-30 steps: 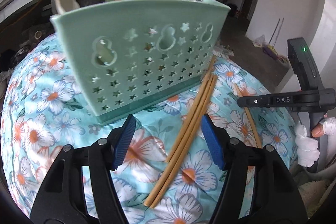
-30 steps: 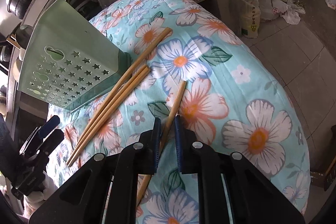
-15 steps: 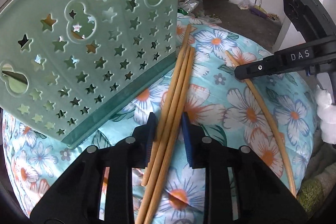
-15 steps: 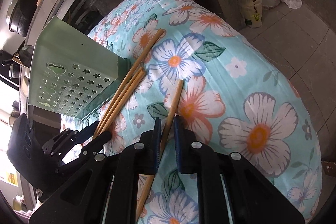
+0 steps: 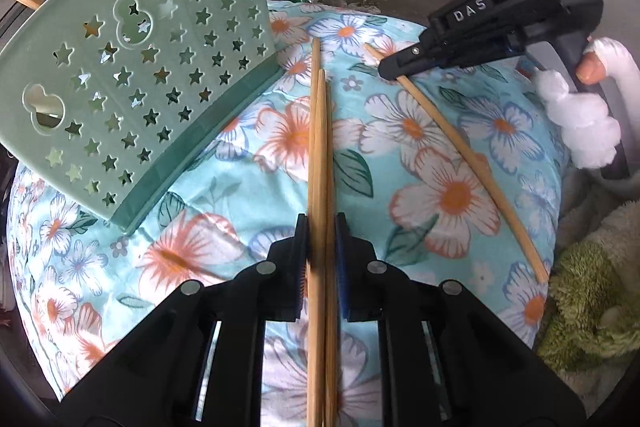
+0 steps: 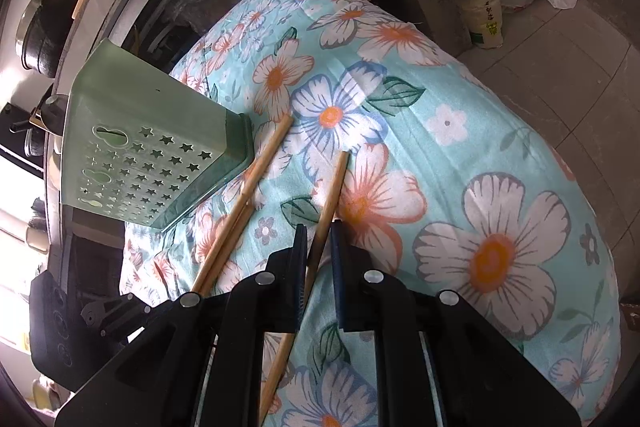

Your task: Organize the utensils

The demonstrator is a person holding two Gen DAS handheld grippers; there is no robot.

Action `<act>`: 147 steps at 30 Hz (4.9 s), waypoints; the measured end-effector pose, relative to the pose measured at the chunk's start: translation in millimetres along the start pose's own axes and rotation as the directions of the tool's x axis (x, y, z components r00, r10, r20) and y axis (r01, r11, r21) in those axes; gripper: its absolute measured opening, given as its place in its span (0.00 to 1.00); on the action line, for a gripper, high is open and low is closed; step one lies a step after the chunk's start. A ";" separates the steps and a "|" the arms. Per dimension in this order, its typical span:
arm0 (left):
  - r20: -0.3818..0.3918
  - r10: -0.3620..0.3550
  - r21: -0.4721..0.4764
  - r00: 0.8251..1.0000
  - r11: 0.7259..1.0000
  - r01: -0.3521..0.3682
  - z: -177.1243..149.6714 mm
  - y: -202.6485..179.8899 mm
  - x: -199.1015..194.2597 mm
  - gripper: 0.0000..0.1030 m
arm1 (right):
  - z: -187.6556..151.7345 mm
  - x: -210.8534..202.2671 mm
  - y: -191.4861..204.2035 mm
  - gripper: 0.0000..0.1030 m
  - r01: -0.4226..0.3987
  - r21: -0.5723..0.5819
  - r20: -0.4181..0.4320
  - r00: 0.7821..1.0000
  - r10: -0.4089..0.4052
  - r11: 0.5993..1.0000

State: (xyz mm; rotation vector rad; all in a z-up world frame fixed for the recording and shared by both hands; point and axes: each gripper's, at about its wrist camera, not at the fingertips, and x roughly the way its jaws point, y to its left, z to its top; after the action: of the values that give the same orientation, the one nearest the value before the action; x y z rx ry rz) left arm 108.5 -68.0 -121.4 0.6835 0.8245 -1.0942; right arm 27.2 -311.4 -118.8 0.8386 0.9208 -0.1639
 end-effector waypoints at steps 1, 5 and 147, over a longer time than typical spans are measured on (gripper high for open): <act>-0.005 -0.002 0.004 1.000 1.000 0.002 -4.8 -1.9 -2.6 0.12 | 0.0 0.1 -0.1 0.11 -0.001 0.001 0.000 1.000 0.001 1.000; -0.019 0.004 -0.003 1.000 1.000 -0.004 -7.5 -3.6 -9.0 0.15 | 0.2 0.0 -0.8 0.11 -0.005 0.003 0.000 1.000 0.005 1.000; 0.617 0.173 -0.408 0.768 0.904 0.125 96.4 107.1 -214.8 0.05 | 37.6 -73.2 45.3 0.06 -0.104 -0.086 0.211 0.970 0.120 0.991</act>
State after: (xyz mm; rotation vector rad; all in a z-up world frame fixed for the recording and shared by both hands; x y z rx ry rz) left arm 182.4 -8.8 119.3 -0.0806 0.4192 -0.9807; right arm 26.8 -322.6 -25.6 0.7848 0.6705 -0.1193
